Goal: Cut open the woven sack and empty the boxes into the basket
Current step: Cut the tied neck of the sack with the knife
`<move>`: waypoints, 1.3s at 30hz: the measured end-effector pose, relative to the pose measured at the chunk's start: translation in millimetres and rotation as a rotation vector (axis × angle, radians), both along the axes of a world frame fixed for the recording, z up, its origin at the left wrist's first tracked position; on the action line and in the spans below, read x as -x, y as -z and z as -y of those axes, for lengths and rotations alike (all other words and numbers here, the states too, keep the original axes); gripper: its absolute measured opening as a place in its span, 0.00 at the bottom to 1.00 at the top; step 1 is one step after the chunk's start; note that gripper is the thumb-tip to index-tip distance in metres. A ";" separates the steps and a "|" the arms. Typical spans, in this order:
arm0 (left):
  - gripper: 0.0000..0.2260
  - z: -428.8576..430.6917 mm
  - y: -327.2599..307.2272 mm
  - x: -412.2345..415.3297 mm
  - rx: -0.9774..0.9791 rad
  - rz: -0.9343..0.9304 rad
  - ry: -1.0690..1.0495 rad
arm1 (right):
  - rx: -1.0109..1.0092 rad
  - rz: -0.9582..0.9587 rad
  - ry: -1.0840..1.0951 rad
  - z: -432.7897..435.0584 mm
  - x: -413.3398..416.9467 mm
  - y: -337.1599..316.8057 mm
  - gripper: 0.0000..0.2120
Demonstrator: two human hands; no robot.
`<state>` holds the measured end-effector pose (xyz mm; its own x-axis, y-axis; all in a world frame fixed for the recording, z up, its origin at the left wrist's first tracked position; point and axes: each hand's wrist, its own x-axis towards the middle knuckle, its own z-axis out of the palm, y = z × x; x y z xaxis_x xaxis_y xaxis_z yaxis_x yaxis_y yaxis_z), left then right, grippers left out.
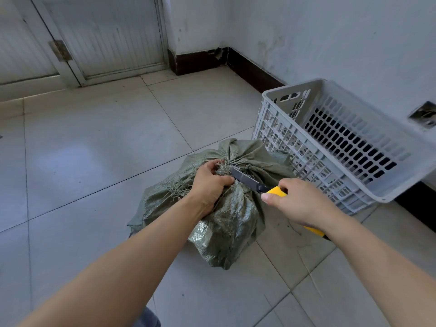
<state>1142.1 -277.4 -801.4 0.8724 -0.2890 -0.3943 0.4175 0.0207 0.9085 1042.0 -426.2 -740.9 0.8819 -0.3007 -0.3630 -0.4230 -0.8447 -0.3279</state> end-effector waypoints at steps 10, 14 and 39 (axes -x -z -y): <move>0.25 1.0 4.9 0.9 0.013 0.017 0.004 | -0.017 -0.061 0.023 -5.3 -6.3 -10.2 0.24; 0.24 0.4 5.4 -1.5 0.008 0.013 0.014 | 0.100 0.015 0.048 -7.7 -6.0 -1.5 0.23; 0.27 -5.9 -7.8 -8.5 -0.306 0.008 0.084 | 0.187 0.277 0.046 -16.6 -13.2 24.1 0.18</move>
<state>1150.6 -271.5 -793.6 0.8540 -0.2293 -0.4670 0.3987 -0.2883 0.8706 1055.2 -409.6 -764.9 0.9234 -0.3811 -0.0463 -0.3784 -0.8832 -0.2772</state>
